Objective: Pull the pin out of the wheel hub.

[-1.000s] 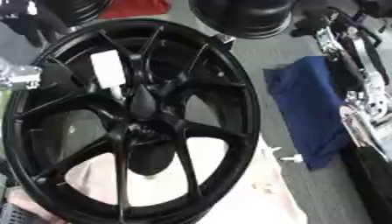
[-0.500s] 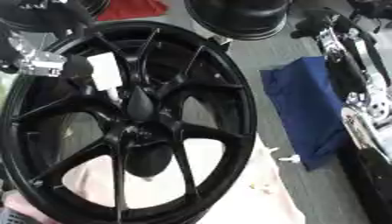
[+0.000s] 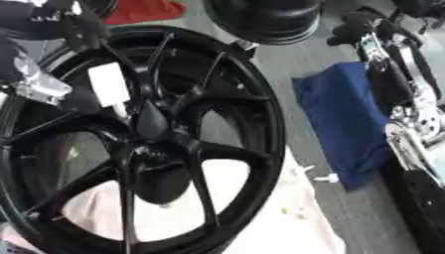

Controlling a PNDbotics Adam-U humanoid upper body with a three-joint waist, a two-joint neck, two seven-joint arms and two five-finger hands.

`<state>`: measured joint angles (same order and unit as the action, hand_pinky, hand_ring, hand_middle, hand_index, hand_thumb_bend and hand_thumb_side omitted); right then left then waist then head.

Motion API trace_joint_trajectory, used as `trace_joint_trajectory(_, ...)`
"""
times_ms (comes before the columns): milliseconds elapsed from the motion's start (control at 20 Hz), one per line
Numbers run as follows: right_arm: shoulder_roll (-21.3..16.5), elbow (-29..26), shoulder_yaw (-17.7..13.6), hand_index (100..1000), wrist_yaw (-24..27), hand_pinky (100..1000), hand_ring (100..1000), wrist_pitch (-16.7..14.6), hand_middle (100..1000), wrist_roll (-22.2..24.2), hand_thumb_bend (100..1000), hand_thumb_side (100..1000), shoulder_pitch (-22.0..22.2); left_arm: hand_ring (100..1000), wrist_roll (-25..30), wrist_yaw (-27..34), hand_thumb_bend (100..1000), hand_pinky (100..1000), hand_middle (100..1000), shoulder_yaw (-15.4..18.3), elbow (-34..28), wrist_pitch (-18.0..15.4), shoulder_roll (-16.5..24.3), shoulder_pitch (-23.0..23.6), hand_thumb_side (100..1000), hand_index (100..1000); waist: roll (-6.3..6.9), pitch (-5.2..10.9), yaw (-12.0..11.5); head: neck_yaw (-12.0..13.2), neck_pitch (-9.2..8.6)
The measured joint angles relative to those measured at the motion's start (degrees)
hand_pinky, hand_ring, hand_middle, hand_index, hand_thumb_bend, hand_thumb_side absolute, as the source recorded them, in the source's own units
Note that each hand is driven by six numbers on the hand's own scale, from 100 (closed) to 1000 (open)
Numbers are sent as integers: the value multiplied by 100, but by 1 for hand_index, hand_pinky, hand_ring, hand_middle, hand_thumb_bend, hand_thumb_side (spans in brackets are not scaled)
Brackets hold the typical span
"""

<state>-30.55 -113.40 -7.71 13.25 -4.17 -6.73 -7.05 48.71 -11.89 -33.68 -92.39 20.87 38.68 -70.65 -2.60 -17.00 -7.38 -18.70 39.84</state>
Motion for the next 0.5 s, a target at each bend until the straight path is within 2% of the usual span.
trace_joint_trajectory(200,7,0,21,775,0,981,692,18,644,21,100,665,-4,763,-142,-354,637,871,743,-34,105,143,-54,35,577,880,-1,-64,11,28,-16)
trace_joint_trajectory(500,11,0,34,776,0,984,693,38,644,42,100,675,-41,767,-252,-694,640,871,748,-34,194,253,-166,63,572,882,4,-143,24,68,-16)
